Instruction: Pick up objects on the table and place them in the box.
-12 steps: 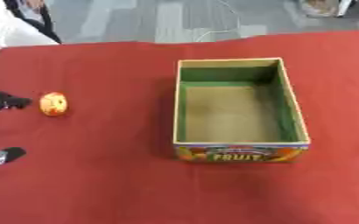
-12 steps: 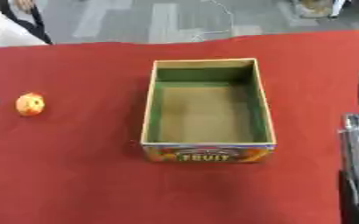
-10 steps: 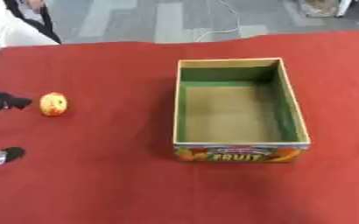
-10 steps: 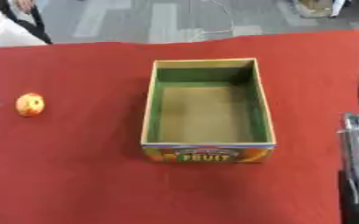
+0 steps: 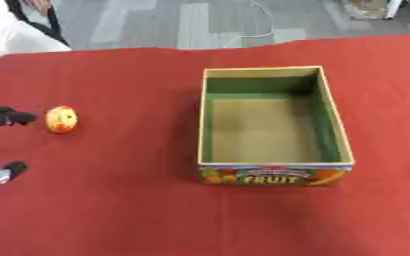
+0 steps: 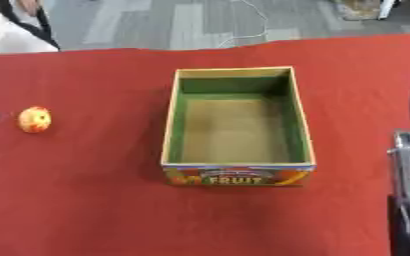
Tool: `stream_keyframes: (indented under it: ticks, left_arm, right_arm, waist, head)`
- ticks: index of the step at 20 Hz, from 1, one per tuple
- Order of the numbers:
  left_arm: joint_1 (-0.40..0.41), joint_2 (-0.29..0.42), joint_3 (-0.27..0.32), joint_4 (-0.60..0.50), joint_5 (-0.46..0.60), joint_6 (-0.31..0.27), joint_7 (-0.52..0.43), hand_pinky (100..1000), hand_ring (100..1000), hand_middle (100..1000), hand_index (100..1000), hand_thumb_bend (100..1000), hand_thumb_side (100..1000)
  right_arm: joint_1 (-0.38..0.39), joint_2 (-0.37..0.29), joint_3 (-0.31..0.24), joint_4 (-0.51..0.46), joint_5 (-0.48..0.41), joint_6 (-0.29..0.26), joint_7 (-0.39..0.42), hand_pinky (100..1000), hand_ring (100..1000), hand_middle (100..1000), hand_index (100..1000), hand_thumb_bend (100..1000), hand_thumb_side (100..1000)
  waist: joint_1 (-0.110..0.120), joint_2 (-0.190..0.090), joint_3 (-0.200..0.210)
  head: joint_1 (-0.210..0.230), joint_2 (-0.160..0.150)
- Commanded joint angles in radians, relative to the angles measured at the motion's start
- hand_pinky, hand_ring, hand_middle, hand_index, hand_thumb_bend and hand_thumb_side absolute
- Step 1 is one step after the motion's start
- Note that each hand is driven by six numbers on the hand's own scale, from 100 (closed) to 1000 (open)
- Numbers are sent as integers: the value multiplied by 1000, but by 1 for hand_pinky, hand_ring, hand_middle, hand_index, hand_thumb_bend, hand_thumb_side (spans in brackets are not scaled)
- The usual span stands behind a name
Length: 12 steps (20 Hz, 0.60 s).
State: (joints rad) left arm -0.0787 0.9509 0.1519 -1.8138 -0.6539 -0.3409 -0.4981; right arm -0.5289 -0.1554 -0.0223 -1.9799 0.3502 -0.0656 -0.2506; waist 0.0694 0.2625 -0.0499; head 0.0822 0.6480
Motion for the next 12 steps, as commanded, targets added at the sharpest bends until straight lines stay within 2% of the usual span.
stream_keyframes:
  ticks: [1,12]
  left_arm:
    - [-8,41,8,-4,-2,2,2,682,807,810,1000,267,746]
    - [-8,41,8,-4,-3,2,3,682,807,810,1000,267,746]
  right_arm:
    - [-13,-15,3,-20,-5,-3,4,841,860,630,830,100,1000]
    - [-13,-15,2,-20,-6,-3,4,841,860,630,830,100,1000]
  waist:
    - [1,-15,0]
    - [1,-15,0]
  head:
    - [3,-7]
    - [3,-7]
